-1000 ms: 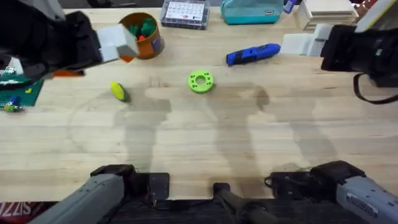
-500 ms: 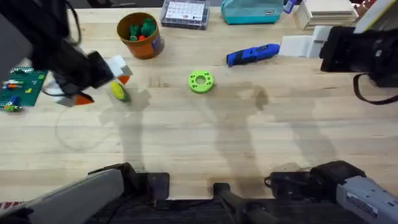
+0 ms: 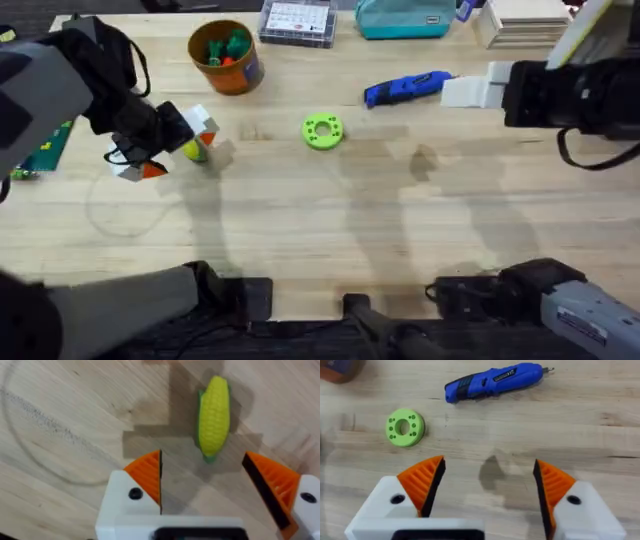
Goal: Pick up the gripper from the table and insert it into the empty holder that is missing its gripper. Then pick up a screw, insert it into the mounting hole, and use the screwdriver to tighten it. Finally, clean up the table by picking up the vegetable and placing it into the bucket.
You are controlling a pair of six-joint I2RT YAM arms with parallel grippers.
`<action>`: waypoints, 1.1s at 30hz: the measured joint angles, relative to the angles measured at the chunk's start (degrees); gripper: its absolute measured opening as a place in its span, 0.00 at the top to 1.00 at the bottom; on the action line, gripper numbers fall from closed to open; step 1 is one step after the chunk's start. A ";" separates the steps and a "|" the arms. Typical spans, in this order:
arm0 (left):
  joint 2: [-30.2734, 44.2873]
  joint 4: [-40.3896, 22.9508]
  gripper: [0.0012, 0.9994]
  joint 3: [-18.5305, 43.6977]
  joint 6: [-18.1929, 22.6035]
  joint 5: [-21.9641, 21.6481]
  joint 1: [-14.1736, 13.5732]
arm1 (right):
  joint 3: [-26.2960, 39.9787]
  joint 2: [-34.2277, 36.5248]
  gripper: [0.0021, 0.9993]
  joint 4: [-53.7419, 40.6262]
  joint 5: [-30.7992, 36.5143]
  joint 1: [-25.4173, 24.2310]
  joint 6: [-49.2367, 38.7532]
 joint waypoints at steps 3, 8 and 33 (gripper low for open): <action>3.00 2.81 0.01 0.00 0.00 0.21 1.47 | -0.01 0.15 0.01 0.02 -0.06 0.00 0.00; 7.68 6.82 0.01 0.00 0.05 1.45 2.23 | -0.01 0.15 0.01 0.00 -0.20 0.00 0.00; 13.98 -0.01 0.96 12.63 3.10 7.62 2.47 | -0.01 0.15 0.01 -0.04 -0.23 0.00 0.00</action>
